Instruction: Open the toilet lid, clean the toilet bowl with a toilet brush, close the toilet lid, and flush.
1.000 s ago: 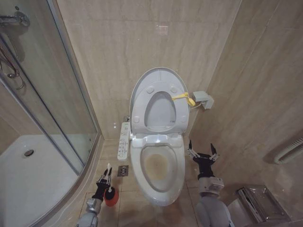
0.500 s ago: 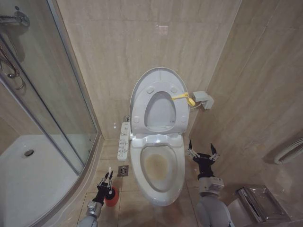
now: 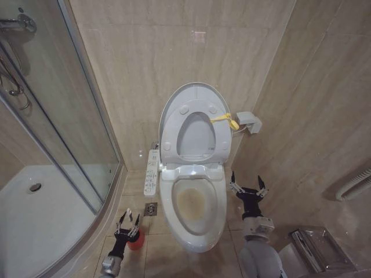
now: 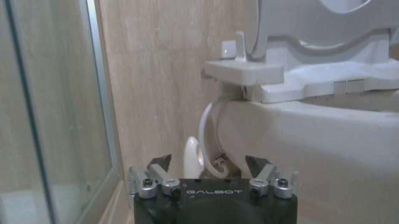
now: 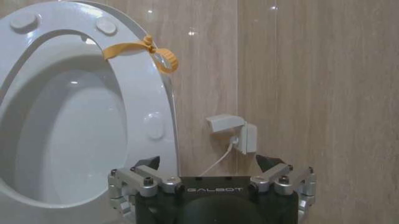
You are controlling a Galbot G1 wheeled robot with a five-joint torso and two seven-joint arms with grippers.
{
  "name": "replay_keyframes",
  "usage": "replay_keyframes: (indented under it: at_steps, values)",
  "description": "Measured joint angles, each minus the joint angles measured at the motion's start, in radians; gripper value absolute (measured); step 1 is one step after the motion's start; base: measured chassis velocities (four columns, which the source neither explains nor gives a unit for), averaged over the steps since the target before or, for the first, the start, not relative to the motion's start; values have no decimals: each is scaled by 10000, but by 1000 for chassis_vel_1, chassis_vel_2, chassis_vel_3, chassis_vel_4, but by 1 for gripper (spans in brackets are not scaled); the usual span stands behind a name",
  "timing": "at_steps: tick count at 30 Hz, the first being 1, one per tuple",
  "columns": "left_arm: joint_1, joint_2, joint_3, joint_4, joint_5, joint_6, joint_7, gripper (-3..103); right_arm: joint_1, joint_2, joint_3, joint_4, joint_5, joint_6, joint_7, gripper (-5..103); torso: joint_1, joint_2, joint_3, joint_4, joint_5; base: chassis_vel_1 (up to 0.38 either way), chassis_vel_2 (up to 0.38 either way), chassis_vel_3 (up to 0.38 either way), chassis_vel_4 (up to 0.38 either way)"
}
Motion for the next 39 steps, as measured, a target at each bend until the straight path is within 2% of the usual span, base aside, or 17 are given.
replay_keyframes:
  at_steps: [3, 4, 7, 9, 11, 12, 15, 16, 19, 20, 23, 27, 30, 32, 33, 37, 39]
  values:
    - [274, 70, -77, -364, 152, 0, -154, 68, 0, 0, 0, 0, 0, 0, 0, 100, 0, 0, 0, 1, 0, 0, 0, 0, 0]
    - [620, 168, -150, -795, 308, 0, -387, 94, 0, 0, 0, 0, 0, 0, -1, 100, 0, 0, 0, 0, 0, 0, 0, 0, 0]
    - [1057, 279, -292, -1388, 498, 1, -667, 94, 0, 0, 0, 1, 0, 0, 0, 100, 0, 0, 0, 1, 0, 0, 0, 0, 0]
    - [1657, 420, -620, -2325, 634, 6, -951, 94, 0, 0, 0, 0, 0, 0, 0, 100, 0, 0, 0, -1, -1, 0, 0, 0, 0]
    - [1794, 447, -720, -2555, 645, 7, -993, 94, 0, 0, 0, 0, 0, 0, 0, 100, 0, 0, 0, 0, 0, 0, 0, 0, 0]
    - [2013, 477, -896, -2914, 683, 16, -1069, 100, 0, -1, 0, 0, 0, 0, 0, 100, 0, 0, 0, -1, 0, 0, 0, 0, 0]
    - [2868, 535, -1570, -4214, 829, 190, -1343, 100, 0, 0, 0, 0, 0, 0, 0, 100, 0, 0, -1, 0, 0, 0, 0, 0, 0]
    - [2868, 535, -1570, -4214, 829, 190, -1343, 100, 0, 0, 0, 0, 0, 0, 0, 100, 0, 0, -1, 0, 0, 0, 0, 0, 0]
    - [3900, 510, -2389, -5715, 856, 612, -1722, 100, 0, 0, 0, 0, 0, 0, 0, 100, 0, 1, 0, 0, 2, 0, 0, 0, 0]
    - [3900, 510, -2389, -5715, 856, 612, -1722, 100, 0, 0, 0, 0, 0, 0, 0, 100, 0, 1, 0, 0, 2, 0, 0, 0, 0]
    - [4623, 348, -3183, -6919, 967, 992, -2061, 100, 0, 0, 0, 0, 0, 0, -1, 100, 0, 1, 0, 2, 2, 0, 0, 0, 0]
    - [5059, 145, -3805, -7908, 1051, 1403, -2296, 100, 0, 0, 0, 1, 0, 0, 0, 100, 0, 1, 0, 0, 1, 0, 0, 0, 0]
    - [5287, 54, -4064, -8490, 1029, 1671, -2332, 100, 0, 0, 0, 0, 0, 0, 0, 100, 1, 1, 0, 0, 2, 0, 0, 0, 0]
    - [5687, -101, -4489, -9640, 841, 2363, -2319, 100, 0, 0, 0, 0, 0, 0, -1, 100, 0, 1, 0, 0, 2, 0, 0, 0, 0]
    - [5687, -101, -4489, -9640, 841, 2363, -2319, 100, 0, 0, 0, 0, 0, 0, -1, 100, 0, 1, 0, 0, 2, 0, 0, 0, 0]
    - [6283, -259, -4716, -10887, 322, 3190, -2087, 100, 0, 0, 0, 0, 0, 0, 0, 100, 1, 1, 0, 0, 1, 0, 0, 0, 0]
    - [6357, -283, -4729, -11031, 256, 3240, -1997, 100, 0, 0, 0, 0, 0, 0, 0, 100, 1, 1, 0, 1, 1, 0, 0, 0, 0]
